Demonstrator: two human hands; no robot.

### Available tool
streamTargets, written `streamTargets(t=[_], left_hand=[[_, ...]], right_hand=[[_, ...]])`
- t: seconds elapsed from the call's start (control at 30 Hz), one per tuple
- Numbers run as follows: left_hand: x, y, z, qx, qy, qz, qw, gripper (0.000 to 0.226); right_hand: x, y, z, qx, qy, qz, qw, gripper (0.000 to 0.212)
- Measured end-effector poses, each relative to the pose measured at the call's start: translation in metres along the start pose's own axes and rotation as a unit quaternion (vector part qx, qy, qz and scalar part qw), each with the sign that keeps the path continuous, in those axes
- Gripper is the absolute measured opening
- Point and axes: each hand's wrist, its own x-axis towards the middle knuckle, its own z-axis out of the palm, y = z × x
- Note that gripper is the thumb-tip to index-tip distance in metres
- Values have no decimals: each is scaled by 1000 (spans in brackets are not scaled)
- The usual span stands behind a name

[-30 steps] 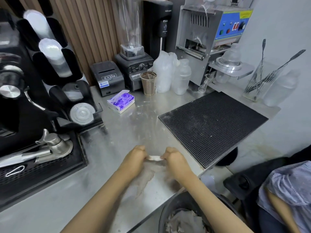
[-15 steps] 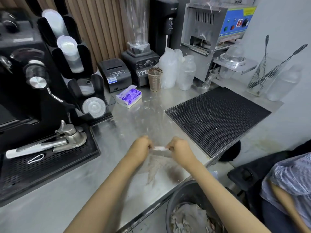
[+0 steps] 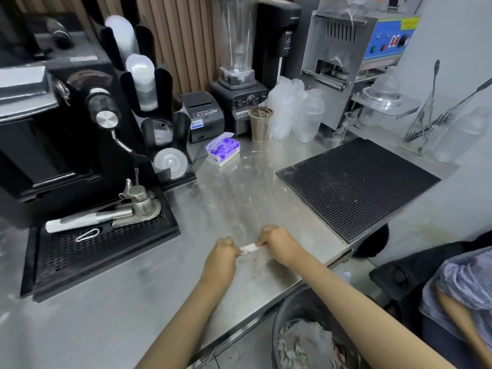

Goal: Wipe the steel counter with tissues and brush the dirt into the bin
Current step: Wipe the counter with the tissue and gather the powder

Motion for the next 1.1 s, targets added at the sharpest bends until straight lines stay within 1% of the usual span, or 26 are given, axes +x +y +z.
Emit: streamTargets(t=[0.07,0.17,0.27,0.4,0.47,0.6,0.67,0.7,0.77,0.8,0.83,0.9,0.93,1.03,1.1], left_hand=[[-9,3,5,6,5,9,1000,7],[-9,6,5,-3,20,-7,1000,10],[-8,4,6,16,27,-4,999,1],[-5,-5,14,68,41,34,996,7],[-5,-7,17,74,46,35,996,7],[-5,-6,20,92,51,37,994,11],[-5,-3,18,90,57,28,994,9],[-6,-2,16,88,61,25,994,8],[-10,-1,18,100,65,20,993,10],[-14,0,19,112,65,23,991,13],[-19,2,21,116,62,23,991,17],[-28,7,24,115,49,24,992,21],[-31,10,25,118,44,32,992,21],[-35,25,17,106,66,43,991,18],[-30,32,9,94,94,28,991,21]], right_hand=[[-1,-3,4,13,-1,24,1000,15],[2,-15,0,-10,-16,75,997,15],[0,-20,-3,-11,-14,97,995,26],[-1,-25,-3,23,-9,144,989,26],[-2,-25,-2,37,-5,154,987,24],[-1,-20,-2,11,-17,126,992,21],[0,-19,-1,27,-15,112,993,11],[1,-19,-2,46,-9,110,993,16],[0,-20,-4,73,-2,103,992,41],[-2,-20,-6,78,-10,95,992,44],[-6,-18,-7,79,-20,79,993,40],[-15,-9,-9,63,-45,46,996,16],[-20,-5,-11,61,-52,41,996,9],[-26,0,-29,88,-31,35,995,7],[-17,0,-38,91,-9,-3,996,14]])
